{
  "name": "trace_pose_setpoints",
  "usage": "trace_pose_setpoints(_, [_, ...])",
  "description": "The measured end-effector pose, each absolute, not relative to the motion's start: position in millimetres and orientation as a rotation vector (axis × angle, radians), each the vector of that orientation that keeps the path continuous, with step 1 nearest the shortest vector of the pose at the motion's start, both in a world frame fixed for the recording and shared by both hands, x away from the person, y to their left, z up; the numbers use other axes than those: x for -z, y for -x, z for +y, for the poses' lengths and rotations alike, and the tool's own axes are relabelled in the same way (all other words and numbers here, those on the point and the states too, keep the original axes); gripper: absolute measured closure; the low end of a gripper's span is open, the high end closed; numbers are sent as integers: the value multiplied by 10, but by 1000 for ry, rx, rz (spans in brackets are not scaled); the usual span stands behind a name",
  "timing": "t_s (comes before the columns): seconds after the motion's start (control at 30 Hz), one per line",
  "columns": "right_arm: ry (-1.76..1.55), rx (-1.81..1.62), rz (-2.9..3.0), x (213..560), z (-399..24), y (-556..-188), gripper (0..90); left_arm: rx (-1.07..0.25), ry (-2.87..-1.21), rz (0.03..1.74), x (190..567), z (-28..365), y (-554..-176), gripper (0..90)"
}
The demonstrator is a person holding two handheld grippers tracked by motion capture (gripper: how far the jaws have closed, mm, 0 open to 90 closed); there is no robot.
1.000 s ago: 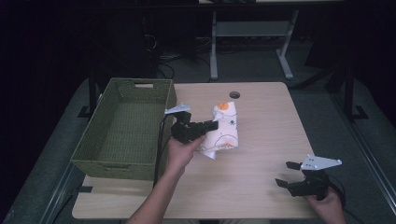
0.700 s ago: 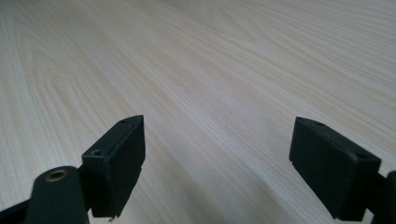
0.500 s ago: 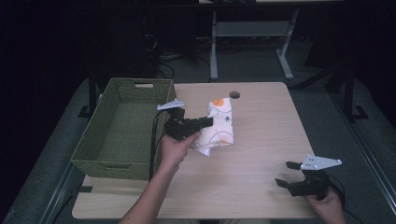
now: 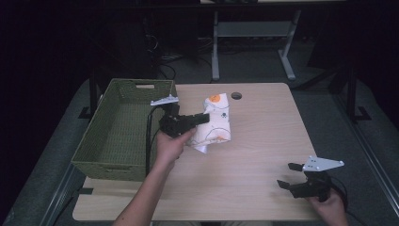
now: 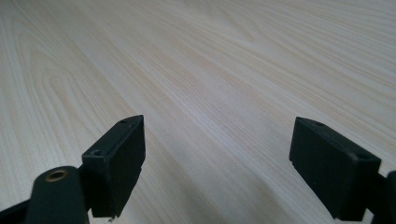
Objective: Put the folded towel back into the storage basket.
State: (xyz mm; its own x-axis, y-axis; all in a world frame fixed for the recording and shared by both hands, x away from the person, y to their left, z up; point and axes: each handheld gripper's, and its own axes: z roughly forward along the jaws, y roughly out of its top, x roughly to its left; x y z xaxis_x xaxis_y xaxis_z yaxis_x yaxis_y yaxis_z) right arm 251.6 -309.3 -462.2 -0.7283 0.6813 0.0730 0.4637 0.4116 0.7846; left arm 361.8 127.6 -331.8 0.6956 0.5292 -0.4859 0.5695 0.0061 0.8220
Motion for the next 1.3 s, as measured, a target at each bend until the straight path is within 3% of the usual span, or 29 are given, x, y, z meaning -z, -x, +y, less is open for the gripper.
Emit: trace_pose_setpoints(1.3, [-1013, -1202, 2421, 4635, -3068, -2529, 181, -10, -1558, 996, 3015, 2025, -3694, 821])
